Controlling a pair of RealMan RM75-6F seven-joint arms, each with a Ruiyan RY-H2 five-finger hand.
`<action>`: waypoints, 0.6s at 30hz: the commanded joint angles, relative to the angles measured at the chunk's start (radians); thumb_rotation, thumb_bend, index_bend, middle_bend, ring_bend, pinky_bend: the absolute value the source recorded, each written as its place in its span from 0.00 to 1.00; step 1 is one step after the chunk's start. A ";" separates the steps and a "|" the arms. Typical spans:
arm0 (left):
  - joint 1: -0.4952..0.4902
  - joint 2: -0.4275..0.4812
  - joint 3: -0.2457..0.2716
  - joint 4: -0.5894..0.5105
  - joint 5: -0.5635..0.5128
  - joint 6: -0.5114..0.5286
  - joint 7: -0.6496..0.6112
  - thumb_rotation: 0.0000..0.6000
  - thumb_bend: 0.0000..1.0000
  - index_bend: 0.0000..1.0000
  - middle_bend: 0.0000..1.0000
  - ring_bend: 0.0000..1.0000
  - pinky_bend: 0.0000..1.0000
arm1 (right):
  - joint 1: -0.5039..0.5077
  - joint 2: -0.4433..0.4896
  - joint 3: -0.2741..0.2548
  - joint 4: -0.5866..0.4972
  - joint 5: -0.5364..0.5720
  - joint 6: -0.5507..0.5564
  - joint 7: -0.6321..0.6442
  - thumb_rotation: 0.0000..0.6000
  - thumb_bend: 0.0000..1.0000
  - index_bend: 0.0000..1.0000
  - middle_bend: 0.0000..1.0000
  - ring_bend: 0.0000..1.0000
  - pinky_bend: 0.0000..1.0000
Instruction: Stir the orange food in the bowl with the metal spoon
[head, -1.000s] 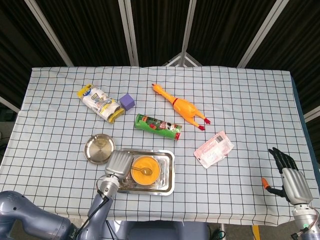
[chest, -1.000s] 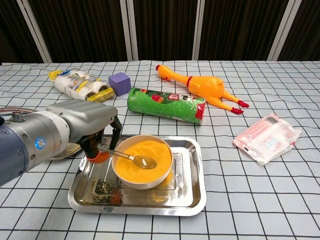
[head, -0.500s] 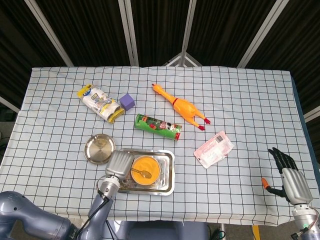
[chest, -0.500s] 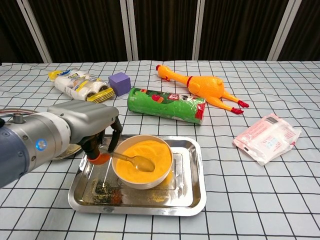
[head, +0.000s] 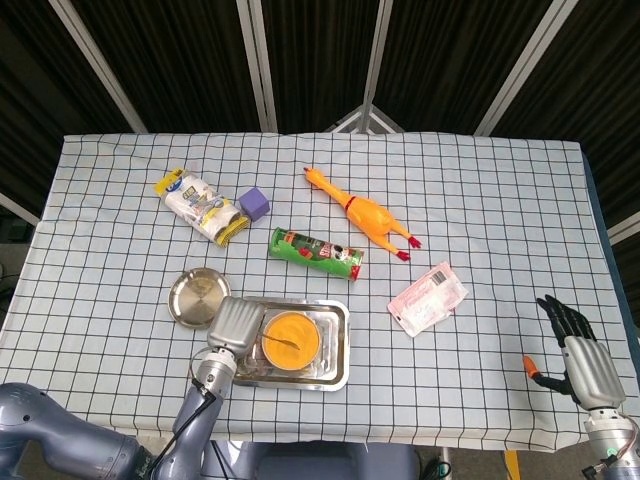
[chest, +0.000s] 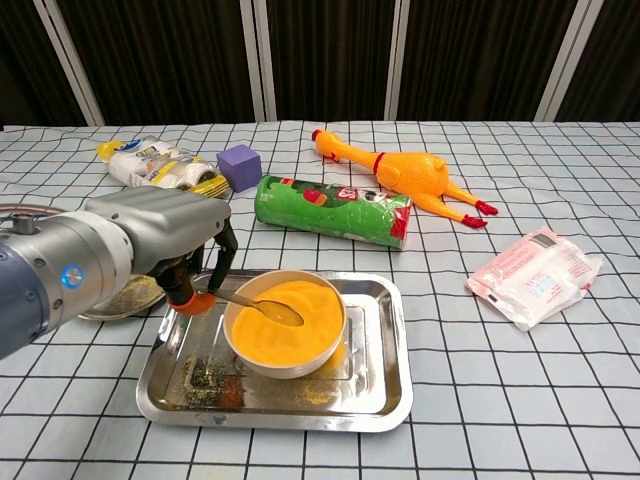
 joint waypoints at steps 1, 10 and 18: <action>0.001 0.004 -0.001 -0.001 0.005 0.001 -0.002 1.00 0.59 0.60 1.00 1.00 1.00 | 0.000 0.000 0.000 0.000 0.001 -0.001 0.000 1.00 0.40 0.00 0.00 0.00 0.00; -0.007 0.023 0.007 0.002 0.050 0.015 0.025 1.00 0.74 0.72 1.00 1.00 1.00 | 0.000 0.001 0.000 -0.001 0.002 -0.001 0.001 1.00 0.40 0.00 0.00 0.00 0.00; -0.042 0.035 0.025 0.025 0.099 0.040 0.132 1.00 0.77 0.82 1.00 1.00 1.00 | 0.000 0.001 0.000 -0.002 0.001 -0.002 0.001 1.00 0.40 0.00 0.00 0.00 0.00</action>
